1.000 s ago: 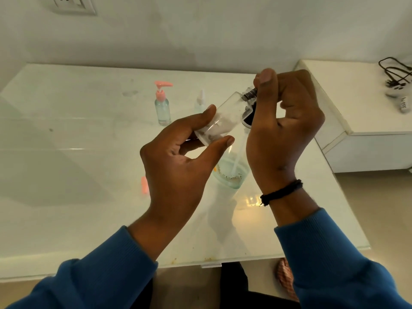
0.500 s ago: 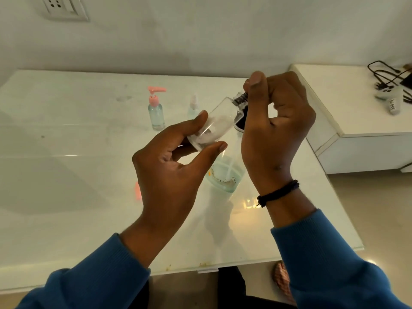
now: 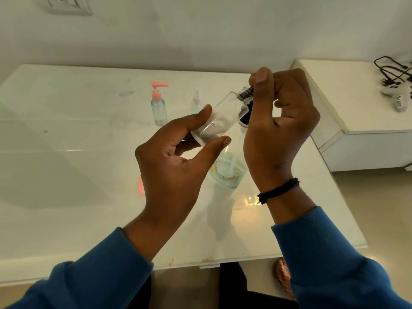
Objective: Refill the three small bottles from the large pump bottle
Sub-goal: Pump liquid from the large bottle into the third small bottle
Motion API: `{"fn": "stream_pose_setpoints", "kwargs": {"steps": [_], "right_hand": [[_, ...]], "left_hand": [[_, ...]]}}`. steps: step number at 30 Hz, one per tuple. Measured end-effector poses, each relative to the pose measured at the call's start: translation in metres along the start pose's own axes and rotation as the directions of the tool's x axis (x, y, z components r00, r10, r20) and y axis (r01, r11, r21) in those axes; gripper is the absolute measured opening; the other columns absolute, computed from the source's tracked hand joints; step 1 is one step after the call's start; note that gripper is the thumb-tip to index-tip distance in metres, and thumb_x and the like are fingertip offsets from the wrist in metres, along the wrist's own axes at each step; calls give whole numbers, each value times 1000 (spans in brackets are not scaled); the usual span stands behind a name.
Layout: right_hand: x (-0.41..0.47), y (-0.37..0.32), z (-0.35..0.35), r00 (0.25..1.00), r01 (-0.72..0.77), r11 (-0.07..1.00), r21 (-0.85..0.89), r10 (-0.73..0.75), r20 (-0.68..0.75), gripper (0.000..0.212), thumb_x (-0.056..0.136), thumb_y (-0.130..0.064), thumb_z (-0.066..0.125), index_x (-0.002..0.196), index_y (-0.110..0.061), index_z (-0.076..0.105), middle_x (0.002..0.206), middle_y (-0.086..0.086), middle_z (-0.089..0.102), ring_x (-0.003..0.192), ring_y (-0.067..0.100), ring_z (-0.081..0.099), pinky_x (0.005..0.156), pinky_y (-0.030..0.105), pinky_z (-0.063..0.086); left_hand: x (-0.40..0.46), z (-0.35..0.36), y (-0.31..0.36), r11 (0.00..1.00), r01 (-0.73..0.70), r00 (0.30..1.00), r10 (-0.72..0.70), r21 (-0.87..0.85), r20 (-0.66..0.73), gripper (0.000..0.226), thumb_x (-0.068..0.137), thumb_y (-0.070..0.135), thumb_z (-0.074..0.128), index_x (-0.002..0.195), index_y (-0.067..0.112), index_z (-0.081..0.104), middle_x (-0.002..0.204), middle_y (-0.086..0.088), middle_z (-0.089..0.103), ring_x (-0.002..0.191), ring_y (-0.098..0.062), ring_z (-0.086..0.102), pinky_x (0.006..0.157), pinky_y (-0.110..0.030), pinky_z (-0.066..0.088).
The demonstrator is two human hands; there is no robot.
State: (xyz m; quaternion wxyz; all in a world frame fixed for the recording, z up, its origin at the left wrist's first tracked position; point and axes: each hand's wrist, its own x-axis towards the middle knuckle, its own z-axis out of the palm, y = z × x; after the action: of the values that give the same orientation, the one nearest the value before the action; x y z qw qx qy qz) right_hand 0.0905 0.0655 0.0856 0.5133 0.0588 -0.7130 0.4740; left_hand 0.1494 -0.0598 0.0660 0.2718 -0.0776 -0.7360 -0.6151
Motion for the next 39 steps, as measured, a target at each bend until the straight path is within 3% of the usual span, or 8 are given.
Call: {"fn": "stream_pose_setpoints", "kwargs": {"steps": [3,7,13,17,23,29,34,39], "right_hand": [[0,2,0,1000,-11,1000,-4,11,7,33,99,-11,61,69,3,65,73,-7,54,68,14,50,66,46,46],[5,-2,-1,1000,28,999,-40,-28,0,35,99,-14,60,69,2,65,71,-4,54,67,17,49,68,40,44],[-2,3,0,1000,9,1000,-13,-9,-11,32,99,-10,62,70,5,64,73,-4,54,68,16,50,66,49,46],[3,-2,-1,1000,27,999,-36,-27,-9,33,99,-14,60,70,1,66,71,-5,55,67,13,49,68,43,45],[-2,3,2,1000,20,999,-35,-21,-22,29,98,-11,61,72,1,66,74,-6,55,69,18,52,66,50,47],[3,-1,1,1000,27,999,-40,-28,-10,33,99,-14,61,69,1,64,71,-4,54,67,16,49,68,45,45],[-1,4,1,1000,17,999,-35,-18,-13,33,99,-10,61,68,3,63,72,-3,53,67,19,49,65,51,46],[3,-2,1,999,43,997,-57,-44,-22,34,99,-12,61,67,0,64,70,-3,54,66,19,49,67,44,44]], "left_hand": [[0,1,0,1000,10,1000,-10,-7,5,46,80,17,85,123,14,68,119,10,70,108,-2,69,87,-18,57],[1,1,1,1000,3,1000,-3,-17,-6,44,81,15,85,122,13,68,119,7,70,109,-3,69,86,-18,57],[-1,1,0,1000,15,1000,-15,3,2,46,81,18,85,123,12,68,120,7,71,109,-4,70,86,-18,58],[-1,0,1,1000,22,1000,-22,-17,-3,44,81,16,85,122,13,68,121,5,71,110,-4,69,87,-19,58],[-1,2,0,999,39,999,-39,9,-4,46,82,19,85,124,11,69,122,3,71,110,-6,70,86,-19,58],[-1,2,3,1000,25,1000,-25,4,-8,43,81,18,84,121,16,67,121,7,70,110,0,68,86,-16,57],[-1,3,2,999,50,999,-50,-22,-3,46,80,15,85,123,12,69,121,3,72,109,-7,70,86,-23,60],[-1,1,3,999,42,999,-42,-21,-10,43,81,15,85,121,16,68,121,5,71,110,-3,69,86,-19,58]]}}
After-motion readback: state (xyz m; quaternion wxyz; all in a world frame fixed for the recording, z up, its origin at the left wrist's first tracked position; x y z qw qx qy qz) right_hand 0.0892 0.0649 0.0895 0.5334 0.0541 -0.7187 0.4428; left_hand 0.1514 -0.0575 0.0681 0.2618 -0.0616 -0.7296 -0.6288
